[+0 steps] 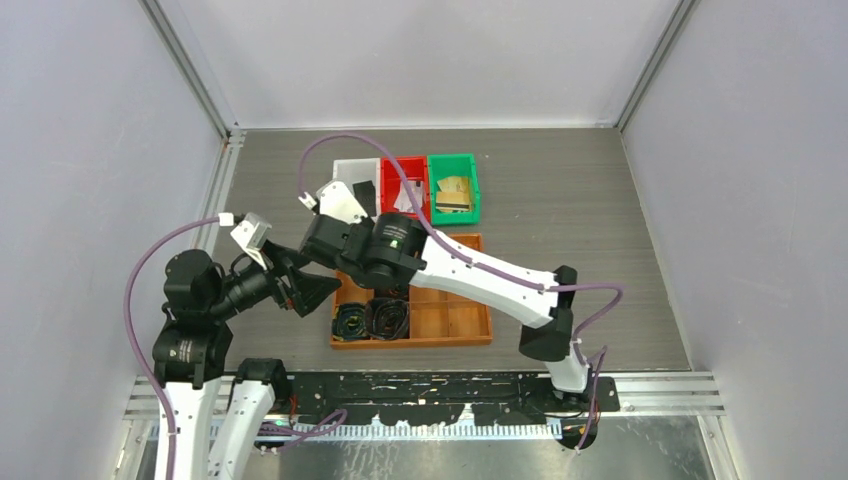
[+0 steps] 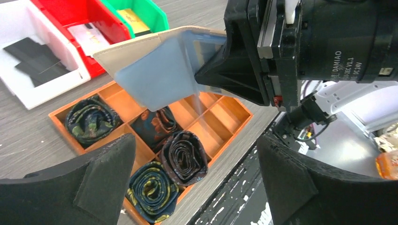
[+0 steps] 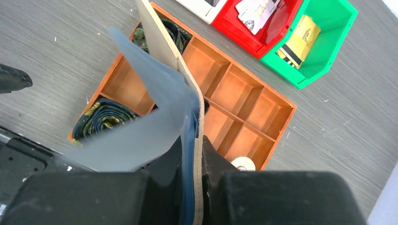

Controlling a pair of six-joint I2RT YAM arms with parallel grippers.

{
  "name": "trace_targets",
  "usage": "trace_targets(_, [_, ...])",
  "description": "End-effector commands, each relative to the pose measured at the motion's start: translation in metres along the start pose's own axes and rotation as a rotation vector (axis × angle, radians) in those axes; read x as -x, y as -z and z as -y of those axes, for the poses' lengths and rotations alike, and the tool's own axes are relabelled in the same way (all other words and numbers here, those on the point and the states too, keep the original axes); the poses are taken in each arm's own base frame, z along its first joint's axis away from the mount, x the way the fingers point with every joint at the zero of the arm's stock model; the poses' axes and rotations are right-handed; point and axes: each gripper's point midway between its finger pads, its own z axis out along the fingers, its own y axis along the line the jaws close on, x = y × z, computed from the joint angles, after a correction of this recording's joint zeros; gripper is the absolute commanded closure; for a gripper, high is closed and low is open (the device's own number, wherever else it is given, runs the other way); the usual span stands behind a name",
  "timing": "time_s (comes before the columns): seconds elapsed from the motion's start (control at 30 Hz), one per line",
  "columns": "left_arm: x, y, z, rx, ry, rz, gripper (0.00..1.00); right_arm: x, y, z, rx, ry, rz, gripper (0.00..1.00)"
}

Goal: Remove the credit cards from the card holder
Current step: Remove the credit card from the card holder.

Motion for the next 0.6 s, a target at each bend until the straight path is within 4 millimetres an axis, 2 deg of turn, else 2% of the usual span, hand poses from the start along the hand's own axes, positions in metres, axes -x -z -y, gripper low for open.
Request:
trace_targets(0.0, [0.01,0.003,-0.01,0.064,-0.101,0.066,0.0,0.02,0.016,0.018,-0.071,0.013,0.057,0.99])
trace_targets(0.17, [0.01,0.003,-0.021,0.121,-0.115,0.072,0.0,0.031,0.021,0.01,-0.028,-0.006,0.08,0.99])
trace_targets(0.3, [0.008,0.005,-0.042,0.216,-0.168,0.058,0.0,0.035,0.037,-0.015,0.19,-0.045,0.123,0.99])
trace_targets(0.33, [0.007,0.005,-0.043,0.22,-0.161,0.049,0.0,0.04,0.05,-0.018,0.271,-0.071,0.159,0.99])
trace_targets(0.4, [0.006,0.003,-0.037,0.187,-0.119,0.03,0.0,0.041,0.065,-0.029,0.416,-0.09,0.199,0.99])
trace_targets(0.47, [0.007,0.0,-0.02,0.097,-0.078,-0.001,0.0,0.034,0.076,-0.039,0.535,-0.078,0.215,0.99])
trace_targets(0.57, [0.016,0.0,0.007,-0.036,-0.047,-0.02,0.0,0.034,0.094,-0.038,0.632,-0.092,0.258,0.99])
